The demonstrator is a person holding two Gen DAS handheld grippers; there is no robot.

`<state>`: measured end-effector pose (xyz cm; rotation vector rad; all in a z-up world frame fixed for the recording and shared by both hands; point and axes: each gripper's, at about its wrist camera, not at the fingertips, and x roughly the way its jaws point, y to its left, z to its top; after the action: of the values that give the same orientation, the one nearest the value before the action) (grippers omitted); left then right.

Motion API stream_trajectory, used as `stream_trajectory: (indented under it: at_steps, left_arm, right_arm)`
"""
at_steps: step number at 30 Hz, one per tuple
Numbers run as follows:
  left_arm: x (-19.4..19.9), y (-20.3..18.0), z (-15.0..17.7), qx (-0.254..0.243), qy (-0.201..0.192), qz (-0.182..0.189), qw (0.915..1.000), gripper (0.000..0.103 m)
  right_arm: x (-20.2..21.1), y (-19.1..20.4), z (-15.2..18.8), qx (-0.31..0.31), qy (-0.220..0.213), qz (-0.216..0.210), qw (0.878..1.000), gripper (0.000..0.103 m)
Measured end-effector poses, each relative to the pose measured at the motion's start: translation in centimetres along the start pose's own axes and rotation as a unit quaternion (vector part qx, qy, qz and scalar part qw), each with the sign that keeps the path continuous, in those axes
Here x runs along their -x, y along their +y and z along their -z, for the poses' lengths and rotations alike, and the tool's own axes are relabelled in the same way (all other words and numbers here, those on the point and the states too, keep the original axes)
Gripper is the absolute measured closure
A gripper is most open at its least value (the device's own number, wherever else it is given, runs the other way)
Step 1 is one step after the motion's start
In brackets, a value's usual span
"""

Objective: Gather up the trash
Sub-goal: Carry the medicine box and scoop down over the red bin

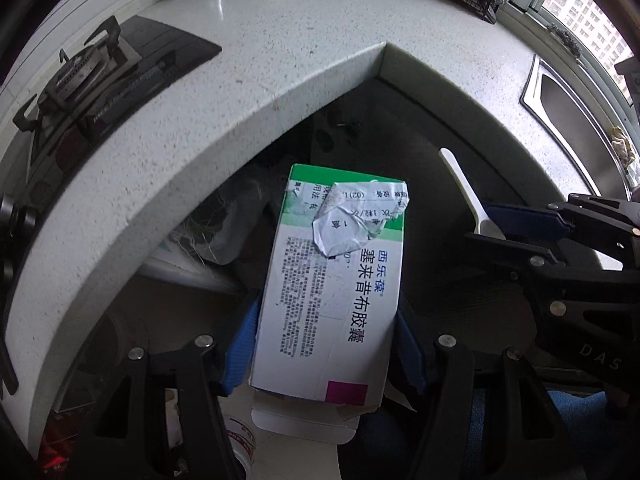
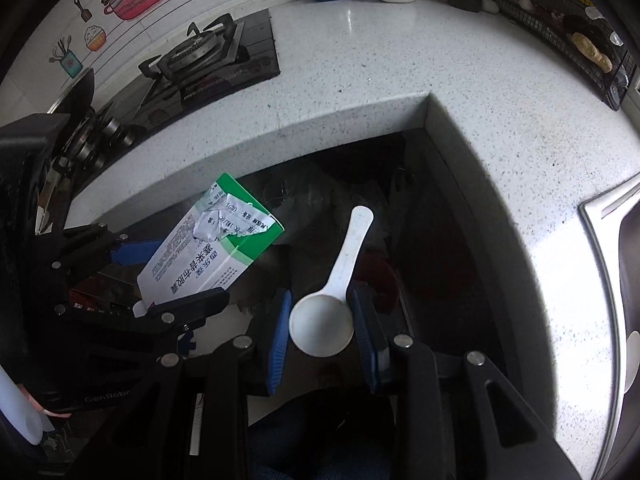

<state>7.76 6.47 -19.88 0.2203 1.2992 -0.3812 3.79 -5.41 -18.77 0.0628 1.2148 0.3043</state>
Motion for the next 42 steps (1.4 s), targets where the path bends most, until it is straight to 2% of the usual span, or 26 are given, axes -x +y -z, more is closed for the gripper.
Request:
stream_trajectory:
  at_steps: [7, 11, 21, 27, 33, 35, 36, 42]
  left_arm:
    - [-6.2, 0.5, 1.5, 0.012, 0.024, 0.000, 0.9997, 0.043]
    - [-10.6, 1.2, 1.7, 0.015, 0.028, 0.001, 0.9995, 0.043]
    - [-21.1, 1.0, 0.5, 0.006, 0.041, 0.021, 0.9989, 0.043]
    - [-25.4, 0.2, -0.5, -0.014, 0.050, 0.021, 0.9984, 0.043]
    - [-28.2, -0.1, -1.9, -0.027, 0.038, 0.019, 0.9987, 0.043]
    - [-29.0, -0.1, -2.3, -0.029, 0.040, 0.009, 0.9987, 0.033]
    - [-29.2, 0.0, -2.4, -0.027, 0.040, 0.006, 0.9988, 0.021]
    - [-29.6, -0.1, -2.6, -0.013, 0.036, 0.014, 0.9992, 0.020]
  right_arm:
    - [-6.8, -1.4, 1.3, 0.002, 0.033, -0.010, 0.999, 0.074]
    - [-10.7, -2.3, 1.4, -0.007, 0.035, -0.020, 0.999, 0.074]
    - [-19.3, -6.5, 3.3, -0.039, 0.046, -0.001, 0.998, 0.074]
    - [-21.5, -8.0, 4.0, -0.059, 0.050, 0.004, 0.997, 0.074]
    - [-22.5, -9.3, 4.3, -0.072, 0.047, 0.008, 0.996, 0.074]
    - [-22.5, -9.6, 4.4, -0.074, 0.046, 0.010, 0.996, 0.074]
    - [-22.6, -9.6, 4.4, -0.075, 0.046, 0.011, 0.996, 0.074]
    - [-22.4, -10.0, 4.7, -0.071, 0.050, 0.014, 0.996, 0.074]
